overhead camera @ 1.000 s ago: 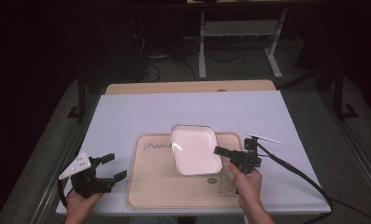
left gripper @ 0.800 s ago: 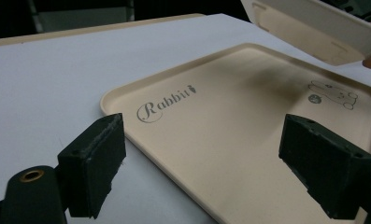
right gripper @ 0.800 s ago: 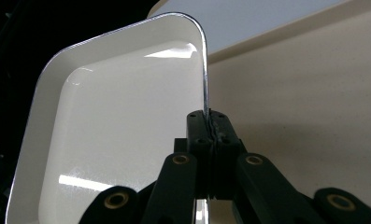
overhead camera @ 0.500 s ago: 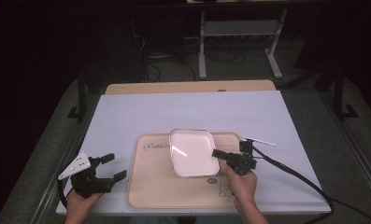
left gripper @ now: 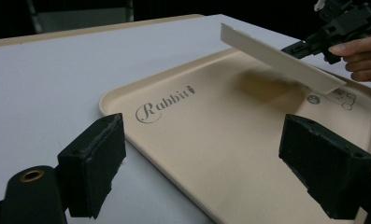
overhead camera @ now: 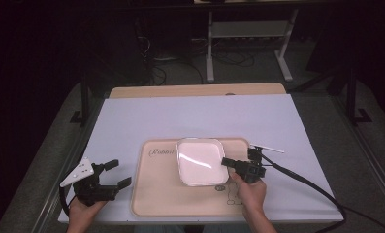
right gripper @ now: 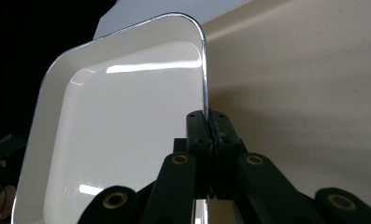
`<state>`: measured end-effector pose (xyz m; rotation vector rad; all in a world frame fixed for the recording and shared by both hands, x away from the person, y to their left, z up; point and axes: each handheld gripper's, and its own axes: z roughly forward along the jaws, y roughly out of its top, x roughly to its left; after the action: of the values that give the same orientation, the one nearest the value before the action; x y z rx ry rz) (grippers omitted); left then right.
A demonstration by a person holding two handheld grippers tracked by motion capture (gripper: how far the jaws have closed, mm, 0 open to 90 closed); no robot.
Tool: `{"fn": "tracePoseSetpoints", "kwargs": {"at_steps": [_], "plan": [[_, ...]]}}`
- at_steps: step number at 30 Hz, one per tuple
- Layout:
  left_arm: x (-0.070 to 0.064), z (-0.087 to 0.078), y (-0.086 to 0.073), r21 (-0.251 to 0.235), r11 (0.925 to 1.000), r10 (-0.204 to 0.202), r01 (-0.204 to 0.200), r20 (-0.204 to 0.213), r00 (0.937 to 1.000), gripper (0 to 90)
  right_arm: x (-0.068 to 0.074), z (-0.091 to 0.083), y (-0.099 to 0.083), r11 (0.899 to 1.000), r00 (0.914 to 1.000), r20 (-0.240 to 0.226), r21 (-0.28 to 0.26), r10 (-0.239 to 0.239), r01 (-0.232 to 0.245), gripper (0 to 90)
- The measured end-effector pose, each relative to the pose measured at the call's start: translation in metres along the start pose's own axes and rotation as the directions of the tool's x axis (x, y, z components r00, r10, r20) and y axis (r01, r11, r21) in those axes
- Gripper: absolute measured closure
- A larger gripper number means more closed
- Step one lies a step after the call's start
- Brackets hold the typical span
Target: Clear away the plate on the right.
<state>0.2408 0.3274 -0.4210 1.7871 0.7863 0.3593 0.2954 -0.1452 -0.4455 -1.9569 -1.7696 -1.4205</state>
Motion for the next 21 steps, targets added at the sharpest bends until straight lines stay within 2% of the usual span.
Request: {"fn": "tracePoseSetpoints", "kwargs": {"at_steps": [7, 13, 21], "plan": [[0.0004, -0.0001, 0.0, 0.0, 1.0, 0.0, 0.0, 0.0, 1.0, 14.5, -0.0018, 0.0005, -0.0023, 1.0, 0.9997, 0.026, 0.013, 0.0, 0.0, 86.8], [0.0002, 0.0003, 0.0001, 0.0, 1.0, 0.001, -0.001, 0.001, 1.0, 14.5, -0.003, 0.0001, -0.002, 1.0, 0.9987, 0.05, 0.007, 0.004, -0.005, 82.3], [0.0006, 0.0003, -0.0001, -0.001, 1.0, -0.002, 0.002, 0.002, 1.0, 14.5, -0.0056, 0.0009, -0.0028, 1.0, 0.9952, 0.097, 0.022, 0.001, -0.004, 81.9]]}}
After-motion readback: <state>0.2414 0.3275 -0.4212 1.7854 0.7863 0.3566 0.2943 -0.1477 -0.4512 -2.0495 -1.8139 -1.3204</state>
